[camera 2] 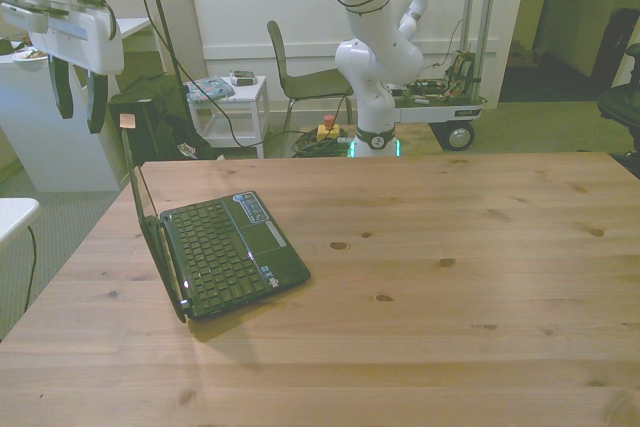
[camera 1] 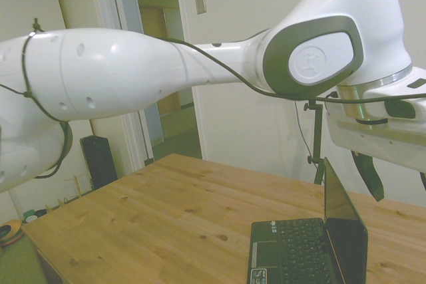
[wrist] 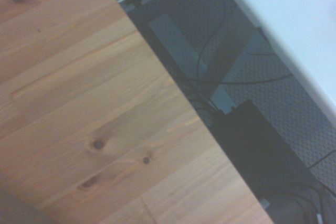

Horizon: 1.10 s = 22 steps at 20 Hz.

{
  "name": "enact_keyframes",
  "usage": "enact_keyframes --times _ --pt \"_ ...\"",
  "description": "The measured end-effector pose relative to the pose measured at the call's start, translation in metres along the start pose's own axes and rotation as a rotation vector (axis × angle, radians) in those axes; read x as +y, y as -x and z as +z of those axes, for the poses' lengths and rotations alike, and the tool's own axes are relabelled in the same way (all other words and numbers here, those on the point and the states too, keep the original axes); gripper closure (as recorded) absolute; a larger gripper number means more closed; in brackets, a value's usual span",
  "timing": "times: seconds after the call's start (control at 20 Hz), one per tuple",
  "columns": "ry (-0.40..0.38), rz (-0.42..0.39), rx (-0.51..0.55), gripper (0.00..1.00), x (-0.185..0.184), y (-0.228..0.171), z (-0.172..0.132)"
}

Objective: Close the laptop

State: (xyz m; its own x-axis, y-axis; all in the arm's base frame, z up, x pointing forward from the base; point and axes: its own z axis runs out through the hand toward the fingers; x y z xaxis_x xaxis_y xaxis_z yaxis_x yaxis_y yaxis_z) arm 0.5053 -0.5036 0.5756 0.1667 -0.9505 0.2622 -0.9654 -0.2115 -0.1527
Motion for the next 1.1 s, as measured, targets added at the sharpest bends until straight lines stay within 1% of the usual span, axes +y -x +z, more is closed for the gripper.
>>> enact_keyframes --times 0.1,0.25,0.55,1.1 --pt "-0.003 -0.024 -0.017 1.00 -0.016 0.008 0.008" --pt "-0.003 -0.044 -0.043 1.00 -0.027 0.019 0.017" --pt "-0.001 -0.043 -0.064 1.00 -0.022 0.031 0.028" --pt "-0.021 -0.042 -0.065 1.00 -0.012 0.047 0.024"
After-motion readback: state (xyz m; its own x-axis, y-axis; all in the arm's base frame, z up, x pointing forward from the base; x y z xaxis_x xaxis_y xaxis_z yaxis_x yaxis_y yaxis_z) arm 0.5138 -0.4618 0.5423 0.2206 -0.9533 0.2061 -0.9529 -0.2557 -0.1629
